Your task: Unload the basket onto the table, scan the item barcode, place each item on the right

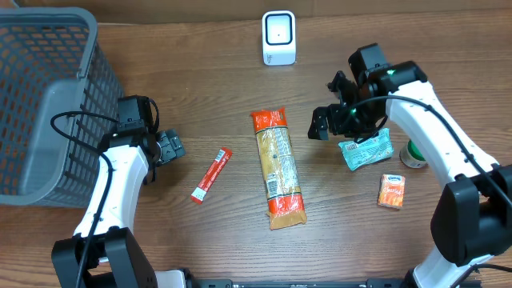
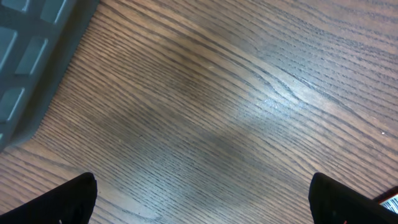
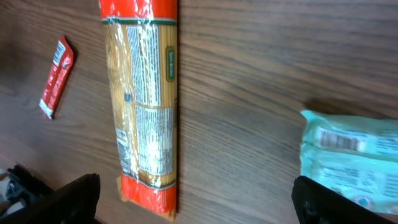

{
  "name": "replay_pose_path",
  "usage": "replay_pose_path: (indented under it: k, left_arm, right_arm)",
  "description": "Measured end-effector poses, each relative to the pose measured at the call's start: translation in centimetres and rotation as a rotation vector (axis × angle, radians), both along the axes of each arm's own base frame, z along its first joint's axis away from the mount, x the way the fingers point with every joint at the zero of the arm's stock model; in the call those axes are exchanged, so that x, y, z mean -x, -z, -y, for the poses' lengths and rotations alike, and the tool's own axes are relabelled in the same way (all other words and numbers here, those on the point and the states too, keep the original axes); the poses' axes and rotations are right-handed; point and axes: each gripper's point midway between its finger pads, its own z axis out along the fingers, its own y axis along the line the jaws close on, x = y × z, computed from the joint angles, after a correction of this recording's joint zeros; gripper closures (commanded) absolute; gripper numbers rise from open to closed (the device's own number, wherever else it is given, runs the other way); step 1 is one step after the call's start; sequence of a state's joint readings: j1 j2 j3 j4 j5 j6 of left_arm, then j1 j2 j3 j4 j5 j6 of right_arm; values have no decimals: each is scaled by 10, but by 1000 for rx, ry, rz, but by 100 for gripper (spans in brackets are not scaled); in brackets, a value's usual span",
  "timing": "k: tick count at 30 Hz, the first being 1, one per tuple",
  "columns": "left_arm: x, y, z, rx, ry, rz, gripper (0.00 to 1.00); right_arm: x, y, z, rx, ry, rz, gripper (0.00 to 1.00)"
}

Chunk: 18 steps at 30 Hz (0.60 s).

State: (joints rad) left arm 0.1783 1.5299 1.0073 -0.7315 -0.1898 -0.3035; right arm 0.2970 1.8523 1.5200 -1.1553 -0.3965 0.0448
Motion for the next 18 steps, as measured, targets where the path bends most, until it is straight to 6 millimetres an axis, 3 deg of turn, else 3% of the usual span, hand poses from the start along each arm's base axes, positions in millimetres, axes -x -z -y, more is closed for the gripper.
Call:
replay_pose_path:
  k: [8, 18]
  left_arm:
    - [0, 0, 0, 0, 0, 1, 0]
    - [0, 0, 0, 0, 0, 0, 0]
  right_arm:
    - [36, 41, -19, 7, -87, -61, 0]
    - [61, 63, -46, 31, -199, -43, 1]
